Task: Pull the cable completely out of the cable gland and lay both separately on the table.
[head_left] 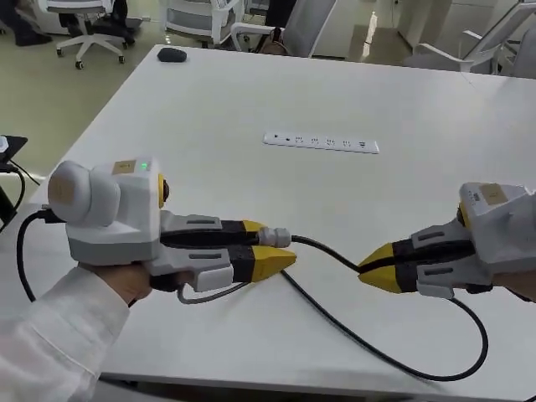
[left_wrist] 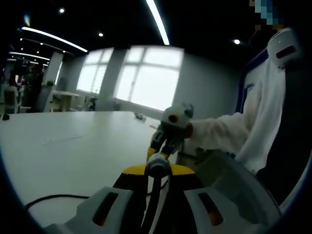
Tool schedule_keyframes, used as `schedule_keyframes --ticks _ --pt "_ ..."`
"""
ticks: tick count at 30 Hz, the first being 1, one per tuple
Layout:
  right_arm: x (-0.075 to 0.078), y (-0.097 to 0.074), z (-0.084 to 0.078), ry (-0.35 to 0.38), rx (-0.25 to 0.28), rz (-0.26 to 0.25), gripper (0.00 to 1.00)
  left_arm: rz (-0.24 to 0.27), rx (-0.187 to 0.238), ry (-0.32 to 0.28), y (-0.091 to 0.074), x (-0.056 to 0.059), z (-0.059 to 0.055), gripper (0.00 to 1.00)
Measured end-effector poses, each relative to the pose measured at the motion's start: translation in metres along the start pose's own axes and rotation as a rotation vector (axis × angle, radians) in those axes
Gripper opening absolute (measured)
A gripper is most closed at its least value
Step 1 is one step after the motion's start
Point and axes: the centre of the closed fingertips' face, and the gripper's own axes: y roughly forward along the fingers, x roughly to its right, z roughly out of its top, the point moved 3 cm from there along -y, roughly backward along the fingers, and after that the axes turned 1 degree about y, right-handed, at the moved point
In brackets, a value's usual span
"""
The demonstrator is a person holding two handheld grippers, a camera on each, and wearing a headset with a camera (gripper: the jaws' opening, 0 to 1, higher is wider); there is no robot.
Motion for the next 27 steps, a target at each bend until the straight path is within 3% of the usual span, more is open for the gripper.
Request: schedule_keyframes --ticks 10,14,20,27 --pt "0.001 0.001 0.0 0.007 -0.011 -0.005 0.04 0.004 -0.013 0.017 0.001 0.0 -0.001 0.16" --pt "0.006 -0.003 0.005 -0.002 -0.019 -0.038 0.05 0.004 -0.023 0.032 0.002 0.0 -0.002 0.16" --pt "0.01 -0.012 0.03 0.001 0.072 -0.057 0.08 0.01 -0.023 0.01 0.001 -0.002 -0.003 0.16" --pt "-0.004 -0.003 0.06 -0.086 0.098 -0.009 0.14 0.004 -0.023 0.012 0.001 -0.001 -0.003 0.16"
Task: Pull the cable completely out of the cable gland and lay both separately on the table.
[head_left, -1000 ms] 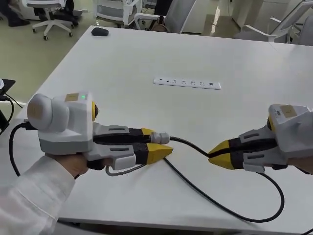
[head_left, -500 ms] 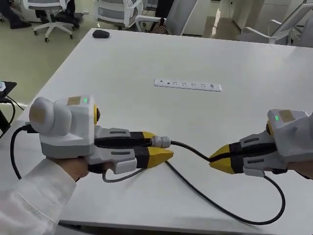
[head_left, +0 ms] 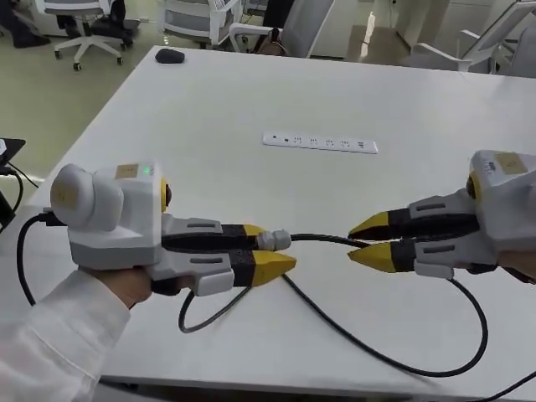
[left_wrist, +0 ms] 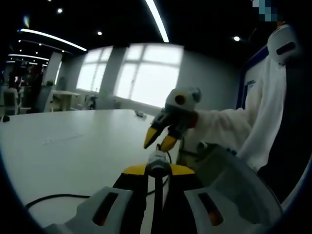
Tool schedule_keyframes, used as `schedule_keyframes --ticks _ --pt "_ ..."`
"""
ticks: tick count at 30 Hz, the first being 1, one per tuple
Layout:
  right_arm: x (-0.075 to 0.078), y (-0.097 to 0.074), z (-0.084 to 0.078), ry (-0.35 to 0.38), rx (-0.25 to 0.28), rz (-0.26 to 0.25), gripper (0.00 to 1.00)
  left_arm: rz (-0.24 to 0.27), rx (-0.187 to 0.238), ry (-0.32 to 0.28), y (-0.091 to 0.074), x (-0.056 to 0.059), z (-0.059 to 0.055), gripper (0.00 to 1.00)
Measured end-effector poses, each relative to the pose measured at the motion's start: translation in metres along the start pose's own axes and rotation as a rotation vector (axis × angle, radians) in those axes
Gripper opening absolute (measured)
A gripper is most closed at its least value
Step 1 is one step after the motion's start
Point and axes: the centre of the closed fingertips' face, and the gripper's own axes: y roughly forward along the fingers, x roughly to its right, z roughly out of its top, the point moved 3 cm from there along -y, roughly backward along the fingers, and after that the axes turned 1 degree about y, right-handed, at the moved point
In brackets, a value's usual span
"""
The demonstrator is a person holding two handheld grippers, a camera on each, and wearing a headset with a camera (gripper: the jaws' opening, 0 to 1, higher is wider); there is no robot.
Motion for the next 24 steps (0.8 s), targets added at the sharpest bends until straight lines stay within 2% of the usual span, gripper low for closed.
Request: schedule_keyframes --ticks 4,10,18,24 --pt "-0.007 0.013 0.017 -0.057 0.01 0.032 0.16 0.001 0.001 -0.002 0.0 0.0 0.0 0.16" --pt "-0.012 0.025 0.036 -0.099 0.043 0.064 0.16 0.002 0.002 -0.004 -0.001 0.0 0.0 0.16" --pt "-0.011 0.031 0.037 -0.103 0.054 0.084 0.12 0.001 0.009 -0.002 -0.002 0.001 0.001 0.16" --pt "-0.013 0.033 0.034 -0.112 0.048 0.093 0.04 -0.002 0.01 0.0 -0.002 0.001 0.001 0.16"
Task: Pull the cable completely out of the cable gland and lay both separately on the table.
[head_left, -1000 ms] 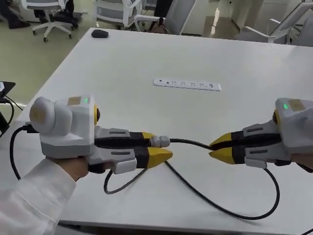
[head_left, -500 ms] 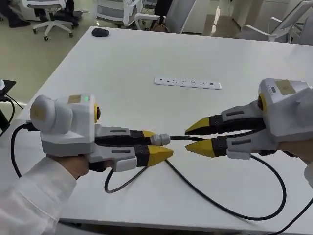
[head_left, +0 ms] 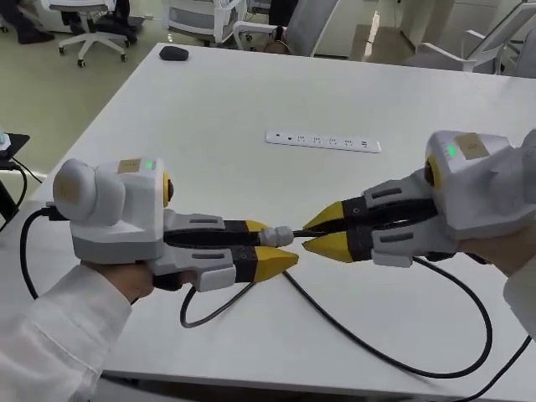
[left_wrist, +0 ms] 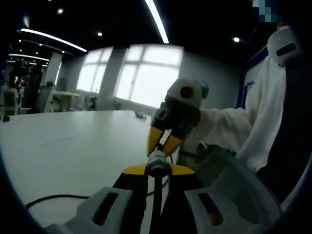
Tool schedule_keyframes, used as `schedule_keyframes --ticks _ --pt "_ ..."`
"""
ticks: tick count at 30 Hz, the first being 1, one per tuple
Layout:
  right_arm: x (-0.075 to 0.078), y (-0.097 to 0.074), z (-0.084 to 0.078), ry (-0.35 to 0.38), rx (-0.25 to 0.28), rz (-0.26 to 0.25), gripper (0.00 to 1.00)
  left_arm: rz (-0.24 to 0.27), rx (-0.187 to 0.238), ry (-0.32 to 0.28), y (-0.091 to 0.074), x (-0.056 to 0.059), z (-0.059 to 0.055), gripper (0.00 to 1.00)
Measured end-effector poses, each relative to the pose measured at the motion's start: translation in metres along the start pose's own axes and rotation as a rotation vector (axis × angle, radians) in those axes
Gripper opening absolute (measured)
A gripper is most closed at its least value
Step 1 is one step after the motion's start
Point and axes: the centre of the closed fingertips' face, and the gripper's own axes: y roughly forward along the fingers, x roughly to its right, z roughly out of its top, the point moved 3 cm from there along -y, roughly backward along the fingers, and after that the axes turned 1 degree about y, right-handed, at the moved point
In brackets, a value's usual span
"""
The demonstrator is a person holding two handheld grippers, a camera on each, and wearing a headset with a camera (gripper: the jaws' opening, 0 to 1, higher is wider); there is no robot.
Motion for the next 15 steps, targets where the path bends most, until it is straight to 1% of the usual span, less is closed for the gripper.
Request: schedule_keyframes --ticks 7,15 --pt "-0.002 0.0 -0.002 -0.003 0.007 0.003 0.03 0.0 0.007 -0.006 0.0 -0.001 0.001 0.16" --pt "-0.003 -0.001 -0.012 0.008 -0.005 0.001 0.02 0.002 -0.002 -0.003 0.0 0.0 0.0 0.16"
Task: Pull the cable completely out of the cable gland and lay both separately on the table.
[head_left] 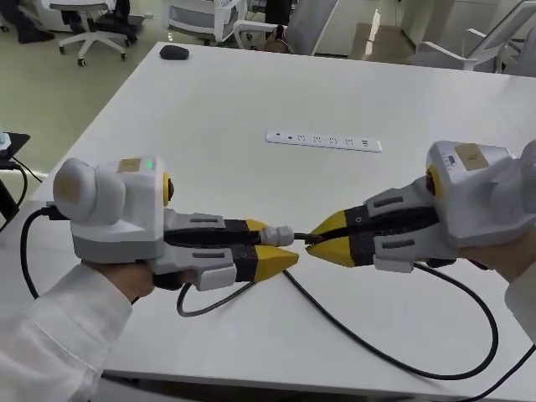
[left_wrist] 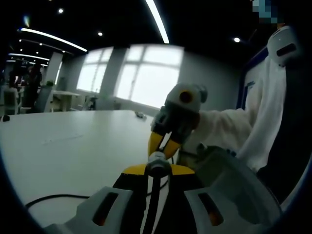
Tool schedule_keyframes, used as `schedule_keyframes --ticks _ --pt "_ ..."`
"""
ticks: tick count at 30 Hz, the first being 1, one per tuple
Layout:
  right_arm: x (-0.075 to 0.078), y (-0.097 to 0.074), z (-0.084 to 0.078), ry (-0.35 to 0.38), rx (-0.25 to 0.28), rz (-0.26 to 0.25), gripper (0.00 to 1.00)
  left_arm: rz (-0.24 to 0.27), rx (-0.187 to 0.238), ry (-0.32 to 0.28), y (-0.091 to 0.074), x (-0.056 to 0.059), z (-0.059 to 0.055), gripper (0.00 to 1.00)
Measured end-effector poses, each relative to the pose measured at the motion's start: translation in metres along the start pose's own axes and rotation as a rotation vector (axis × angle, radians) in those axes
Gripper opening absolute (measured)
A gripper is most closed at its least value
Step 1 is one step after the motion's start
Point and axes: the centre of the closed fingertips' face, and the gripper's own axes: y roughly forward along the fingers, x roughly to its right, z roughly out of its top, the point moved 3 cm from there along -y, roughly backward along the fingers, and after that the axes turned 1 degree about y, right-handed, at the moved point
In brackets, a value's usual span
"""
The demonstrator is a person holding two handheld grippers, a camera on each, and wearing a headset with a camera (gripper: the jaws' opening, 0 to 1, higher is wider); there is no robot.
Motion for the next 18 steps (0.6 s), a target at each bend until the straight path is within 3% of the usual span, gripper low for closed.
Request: schedule_keyframes --ticks 9,18 --pt "0.0 -0.007 -0.021 0.041 -0.029 -0.017 0.02 0.001 -0.006 -0.002 0.0 0.0 -0.001 0.16" --pt "0.001 -0.023 -0.053 0.079 -0.109 -0.048 0.02 0.004 0.012 -0.02 0.0 -0.001 0.002 0.16"
